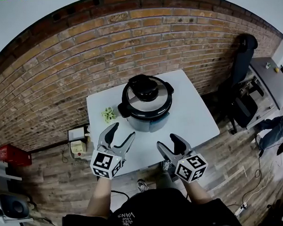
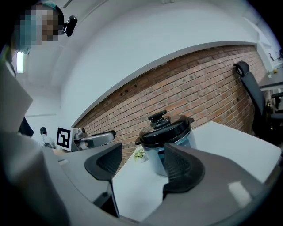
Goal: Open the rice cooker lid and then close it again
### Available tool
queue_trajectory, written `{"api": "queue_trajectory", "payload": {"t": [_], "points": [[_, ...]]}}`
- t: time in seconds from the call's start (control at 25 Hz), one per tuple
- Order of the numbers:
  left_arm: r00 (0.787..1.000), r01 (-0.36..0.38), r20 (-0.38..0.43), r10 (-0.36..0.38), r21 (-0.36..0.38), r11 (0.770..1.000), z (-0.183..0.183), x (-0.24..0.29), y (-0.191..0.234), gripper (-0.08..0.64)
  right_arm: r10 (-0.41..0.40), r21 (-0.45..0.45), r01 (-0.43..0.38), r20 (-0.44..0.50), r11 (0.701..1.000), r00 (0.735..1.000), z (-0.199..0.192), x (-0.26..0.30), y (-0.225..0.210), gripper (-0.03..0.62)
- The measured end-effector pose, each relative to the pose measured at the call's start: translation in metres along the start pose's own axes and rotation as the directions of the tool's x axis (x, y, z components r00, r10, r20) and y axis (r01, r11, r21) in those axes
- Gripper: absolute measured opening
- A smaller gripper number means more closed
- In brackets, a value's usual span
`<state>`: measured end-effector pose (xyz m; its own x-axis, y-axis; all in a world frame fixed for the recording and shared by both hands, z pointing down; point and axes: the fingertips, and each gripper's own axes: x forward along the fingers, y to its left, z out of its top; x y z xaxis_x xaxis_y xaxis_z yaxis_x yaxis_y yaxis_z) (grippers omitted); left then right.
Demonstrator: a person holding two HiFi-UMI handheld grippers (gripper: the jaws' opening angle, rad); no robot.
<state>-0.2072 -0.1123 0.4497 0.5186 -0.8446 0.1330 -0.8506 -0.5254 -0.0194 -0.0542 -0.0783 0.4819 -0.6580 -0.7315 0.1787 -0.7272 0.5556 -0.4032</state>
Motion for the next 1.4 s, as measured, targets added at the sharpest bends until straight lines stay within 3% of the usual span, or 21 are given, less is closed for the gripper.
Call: {"api": "queue_trajectory", "payload": {"t": [0.24,0.4,0.72,0.92,1.12,1.4], "points": [[0.999,-0.040,-0.009,0.040,-0.031,0.999,-0.023,-0.040,-0.022,0.295,0.009,-0.047,-0.012,-0.053,0.999,0.999,-0.023,-0.006,0.014,0.291],[0.996,-0.084,-0.019,0.083,-0.044,0.995,-0.035,-0.058,-0.038,0.272,0.052,-0.062,-0.057,-0.078,0.996,0.996,-0.028,-0.013,0.015,0.246],[0.979,-0.197,-0.059,0.194,-0.060,0.979,-0.048,-0.070,-0.088,0.056,0.140,-0.125,-0.153,-0.109,0.980,0.984,-0.020,-0.041,0.011,0.062],[0.965,-0.254,-0.084,0.247,-0.080,0.964,-0.058,-0.068,-0.122,0.004,0.172,-0.145,-0.192,-0.141,0.971,0.975,-0.022,-0.064,-0.006,0.006],[0.942,-0.333,-0.072,0.329,-0.061,0.941,-0.057,-0.073,-0.146,0.002,0.192,-0.142,-0.217,-0.170,0.966,0.967,-0.029,-0.083,-0.023,0.005],[0.925,-0.376,-0.093,0.369,-0.065,0.924,-0.067,-0.081,-0.178,0.002,0.197,-0.166,-0.230,-0.193,0.959,0.961,-0.039,-0.101,-0.038,0.005]]}}
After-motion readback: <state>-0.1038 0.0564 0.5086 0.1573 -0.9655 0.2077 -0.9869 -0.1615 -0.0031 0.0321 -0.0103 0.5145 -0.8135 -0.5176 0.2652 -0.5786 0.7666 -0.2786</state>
